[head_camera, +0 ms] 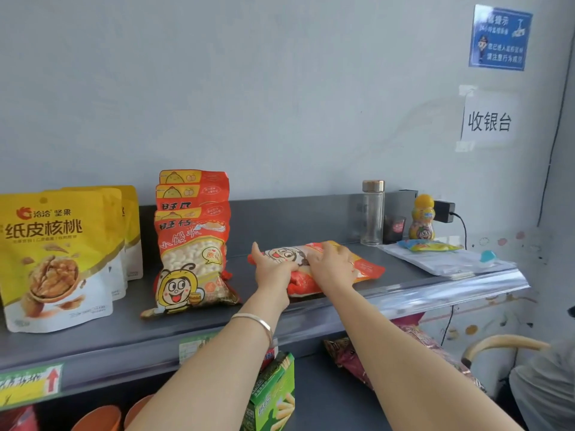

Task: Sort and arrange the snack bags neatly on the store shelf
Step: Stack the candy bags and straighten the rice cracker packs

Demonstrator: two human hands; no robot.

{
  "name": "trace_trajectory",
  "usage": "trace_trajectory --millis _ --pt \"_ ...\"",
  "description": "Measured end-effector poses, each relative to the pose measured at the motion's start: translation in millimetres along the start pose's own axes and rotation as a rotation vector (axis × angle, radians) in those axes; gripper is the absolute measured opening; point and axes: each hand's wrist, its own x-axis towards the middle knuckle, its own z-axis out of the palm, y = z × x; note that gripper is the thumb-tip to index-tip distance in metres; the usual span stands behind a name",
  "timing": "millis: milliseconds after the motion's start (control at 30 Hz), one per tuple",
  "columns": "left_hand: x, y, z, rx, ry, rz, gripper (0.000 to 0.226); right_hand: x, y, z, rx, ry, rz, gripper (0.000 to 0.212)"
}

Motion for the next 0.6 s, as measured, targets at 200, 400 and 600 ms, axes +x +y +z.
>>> trace_trajectory --millis 200,400,600 --pt "-7 26 -9 -0.18 0.103 0.338 0.098 -3 -28 -4 0.688 0.022 0.288 0.092" --pt "-15 34 -34 -0.089 0.062 0.514 0.097 -20 -60 8 1.312 -0.665 0.322 0.049" --pt "-7 47 -112 0.241 0.046 0.549 0.078 -30 -74 26 1.403 -0.652 0.201 0.048"
